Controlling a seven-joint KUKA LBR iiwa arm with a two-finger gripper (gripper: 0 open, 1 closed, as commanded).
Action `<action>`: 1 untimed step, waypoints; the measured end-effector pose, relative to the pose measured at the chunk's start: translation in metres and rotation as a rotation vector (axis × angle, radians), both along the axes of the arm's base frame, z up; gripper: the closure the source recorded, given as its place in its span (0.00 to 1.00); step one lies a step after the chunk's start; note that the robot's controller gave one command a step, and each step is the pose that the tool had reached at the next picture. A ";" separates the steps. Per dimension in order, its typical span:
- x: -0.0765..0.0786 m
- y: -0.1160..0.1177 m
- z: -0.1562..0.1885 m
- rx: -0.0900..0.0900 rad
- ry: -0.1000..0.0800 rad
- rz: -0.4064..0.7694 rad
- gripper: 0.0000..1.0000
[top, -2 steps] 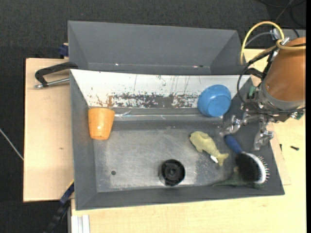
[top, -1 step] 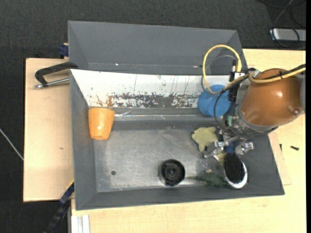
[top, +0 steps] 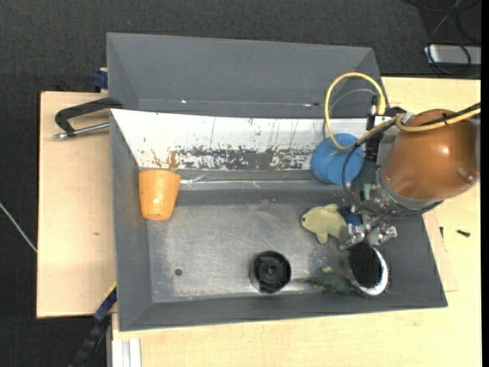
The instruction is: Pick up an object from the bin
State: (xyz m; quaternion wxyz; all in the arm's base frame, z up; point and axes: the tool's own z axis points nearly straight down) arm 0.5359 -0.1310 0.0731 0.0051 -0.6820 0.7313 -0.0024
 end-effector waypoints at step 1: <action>0.010 0.015 0.154 -0.003 -0.002 -0.007 1.00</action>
Offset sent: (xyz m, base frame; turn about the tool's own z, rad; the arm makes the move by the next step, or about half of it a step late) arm 0.0076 0.0132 0.1494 0.0039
